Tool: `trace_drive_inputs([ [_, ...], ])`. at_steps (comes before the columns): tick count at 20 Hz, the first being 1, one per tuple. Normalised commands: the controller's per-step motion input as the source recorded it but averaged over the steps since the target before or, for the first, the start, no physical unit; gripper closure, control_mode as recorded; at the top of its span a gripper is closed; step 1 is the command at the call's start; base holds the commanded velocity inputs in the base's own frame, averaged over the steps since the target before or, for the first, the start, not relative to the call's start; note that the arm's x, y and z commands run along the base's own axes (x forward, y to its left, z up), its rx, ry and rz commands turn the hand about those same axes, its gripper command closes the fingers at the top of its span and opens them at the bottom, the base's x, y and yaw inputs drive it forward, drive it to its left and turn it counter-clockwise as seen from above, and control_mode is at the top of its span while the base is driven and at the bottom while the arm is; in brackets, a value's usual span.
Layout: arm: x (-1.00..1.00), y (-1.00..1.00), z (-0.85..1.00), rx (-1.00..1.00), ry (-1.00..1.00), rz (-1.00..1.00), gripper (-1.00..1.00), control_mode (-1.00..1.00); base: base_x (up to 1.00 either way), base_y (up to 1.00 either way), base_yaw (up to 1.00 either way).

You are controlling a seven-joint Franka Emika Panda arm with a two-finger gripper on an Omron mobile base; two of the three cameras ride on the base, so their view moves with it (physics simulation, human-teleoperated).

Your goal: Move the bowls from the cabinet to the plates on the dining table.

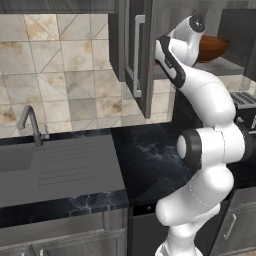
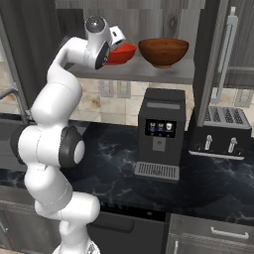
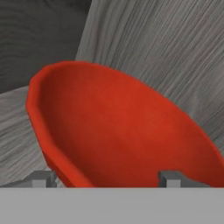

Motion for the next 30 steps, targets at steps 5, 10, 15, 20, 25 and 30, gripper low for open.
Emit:
trace_drive_inputs([
  [5,0.06,0.00,0.00,0.00,0.00,0.00,1.00,-1.00,0.00,0.00,0.00],
  [10,-0.03,0.00,0.00,-0.01,-0.01,0.00,1.00,-1.00,0.00,0.00,0.00],
  [15,-0.33,0.00,0.00,-0.01,-0.05,0.00,1.00,-1.00,0.00,0.00,0.00],
  [20,-0.54,0.00,0.00,-0.03,-0.08,0.00,1.00,-1.00,0.00,0.00,0.00],
  [25,-0.58,0.00,0.00,-0.03,-0.10,0.00,1.00,-1.00,0.00,0.00,0.00],
  [30,-0.55,-0.02,0.00,-0.02,-0.09,0.00,1.00,-1.00,0.00,0.00,0.00],
])
